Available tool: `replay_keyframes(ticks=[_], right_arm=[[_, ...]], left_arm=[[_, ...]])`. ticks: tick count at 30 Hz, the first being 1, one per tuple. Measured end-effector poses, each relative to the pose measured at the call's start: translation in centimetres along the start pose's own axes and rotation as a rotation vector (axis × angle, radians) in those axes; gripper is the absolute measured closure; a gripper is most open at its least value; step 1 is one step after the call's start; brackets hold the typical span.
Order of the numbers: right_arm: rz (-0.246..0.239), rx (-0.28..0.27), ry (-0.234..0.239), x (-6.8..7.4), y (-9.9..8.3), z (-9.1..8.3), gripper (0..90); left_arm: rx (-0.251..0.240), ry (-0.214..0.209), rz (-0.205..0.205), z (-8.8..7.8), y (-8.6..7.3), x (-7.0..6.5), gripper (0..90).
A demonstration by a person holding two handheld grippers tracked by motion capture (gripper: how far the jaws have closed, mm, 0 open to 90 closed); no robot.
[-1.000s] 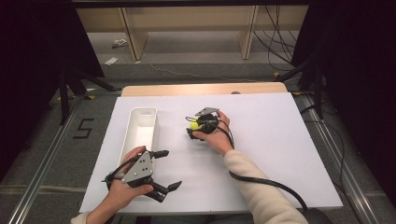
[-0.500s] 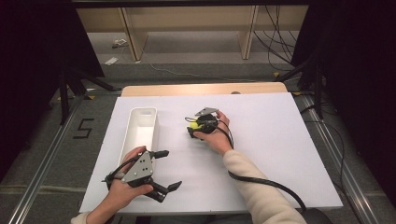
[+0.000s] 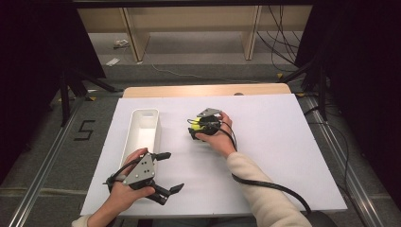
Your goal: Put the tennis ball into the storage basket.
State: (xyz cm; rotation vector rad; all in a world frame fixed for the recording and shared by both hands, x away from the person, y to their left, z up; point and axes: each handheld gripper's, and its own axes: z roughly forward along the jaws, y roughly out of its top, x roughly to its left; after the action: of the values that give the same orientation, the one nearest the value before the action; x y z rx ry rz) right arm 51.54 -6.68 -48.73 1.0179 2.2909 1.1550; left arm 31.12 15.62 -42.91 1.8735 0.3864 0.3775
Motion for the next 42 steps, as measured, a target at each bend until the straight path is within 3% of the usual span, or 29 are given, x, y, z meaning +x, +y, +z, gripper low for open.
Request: replay_keyframes(ticks=[9, 31, 42], right_arm=[[0.007, -0.028, 0.019, 0.3, 0.8, -1.0, 26.3], [-0.046, -0.095, 0.046, 1.7, 2.4, -3.5, 26.3], [-0.049, -0.121, 0.060, 1.8, 2.9, -4.8, 26.3]], left_arm=[[0.002, -0.002, 0.002, 0.0, 0.0, 0.0, 0.0], [0.005, 0.000, 0.006, 0.1, 0.0, 0.0, 0.0], [0.008, 0.000, 0.008, 0.1, 0.0, -0.1, 0.0]])
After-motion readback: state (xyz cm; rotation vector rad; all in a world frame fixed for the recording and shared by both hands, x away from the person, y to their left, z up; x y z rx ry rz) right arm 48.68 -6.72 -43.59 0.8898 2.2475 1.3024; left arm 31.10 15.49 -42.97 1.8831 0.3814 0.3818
